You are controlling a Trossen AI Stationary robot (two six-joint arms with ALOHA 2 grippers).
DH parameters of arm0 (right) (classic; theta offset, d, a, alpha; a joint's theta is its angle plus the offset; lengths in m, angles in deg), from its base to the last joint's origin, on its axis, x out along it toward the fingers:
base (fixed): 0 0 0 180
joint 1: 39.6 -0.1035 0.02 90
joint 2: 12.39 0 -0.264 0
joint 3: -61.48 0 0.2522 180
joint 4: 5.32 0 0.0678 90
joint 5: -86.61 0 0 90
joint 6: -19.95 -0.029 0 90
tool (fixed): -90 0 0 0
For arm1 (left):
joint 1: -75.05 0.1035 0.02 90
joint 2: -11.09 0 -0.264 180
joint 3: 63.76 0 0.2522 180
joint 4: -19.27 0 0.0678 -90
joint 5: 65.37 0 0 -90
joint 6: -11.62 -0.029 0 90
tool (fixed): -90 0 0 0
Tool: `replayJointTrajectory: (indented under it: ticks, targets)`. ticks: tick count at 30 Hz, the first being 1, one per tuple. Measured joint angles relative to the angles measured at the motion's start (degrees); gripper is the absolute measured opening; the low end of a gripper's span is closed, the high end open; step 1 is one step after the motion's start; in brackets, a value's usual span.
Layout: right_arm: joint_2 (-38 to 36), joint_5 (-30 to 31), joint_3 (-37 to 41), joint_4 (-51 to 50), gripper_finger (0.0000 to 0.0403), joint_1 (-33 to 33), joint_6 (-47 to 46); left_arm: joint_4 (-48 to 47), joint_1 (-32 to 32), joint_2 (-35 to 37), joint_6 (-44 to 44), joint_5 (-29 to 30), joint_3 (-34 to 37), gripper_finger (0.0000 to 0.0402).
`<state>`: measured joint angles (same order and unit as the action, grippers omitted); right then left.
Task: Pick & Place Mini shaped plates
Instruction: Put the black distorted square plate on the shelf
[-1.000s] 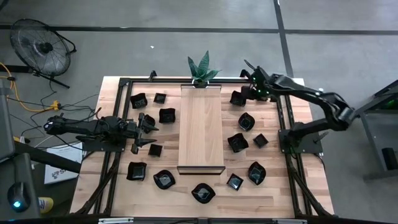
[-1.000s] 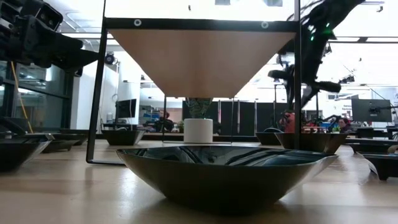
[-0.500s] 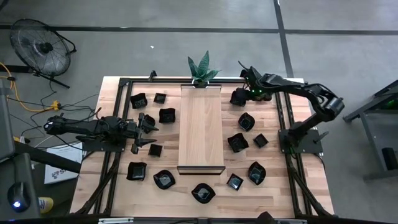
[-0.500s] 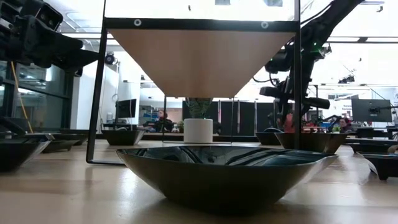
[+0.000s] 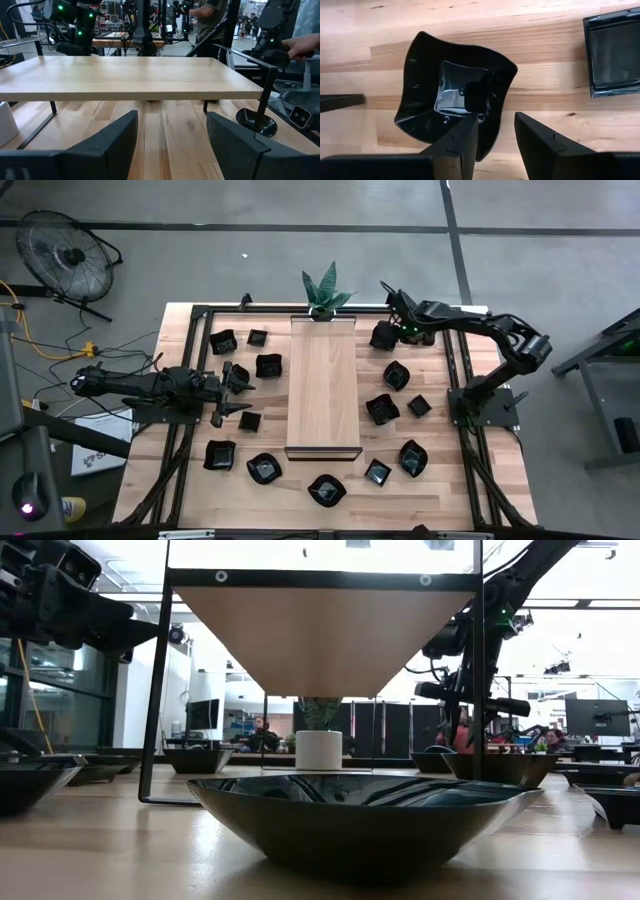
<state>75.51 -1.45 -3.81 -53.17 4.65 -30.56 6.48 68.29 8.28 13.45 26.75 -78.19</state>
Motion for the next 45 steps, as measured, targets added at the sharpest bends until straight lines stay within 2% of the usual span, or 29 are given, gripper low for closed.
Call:
replayJointTrajectory:
  ticks: [28, 36, 45]
  targets:
    - [2.4, 1.3, 0.0, 1.4, 0.0124, 0.8, 1.5, 0.0, 0.0, 0.0, 0.0, 0.0, 0.0, 0.0234]
    - [6.3, 0.9, 0.0, 2.2, 0.0124, 0.8, 1.9, 0.0, 0.0, 0.0, 0.0, 0.0, 0.0, 0.0234]
    - [5.2, 0.8, 0.0, 3.0, 0.0124, 0.8, 2.6, 0.0, 0.0, 0.0, 0.0, 0.0, 0.0, 0.0234]
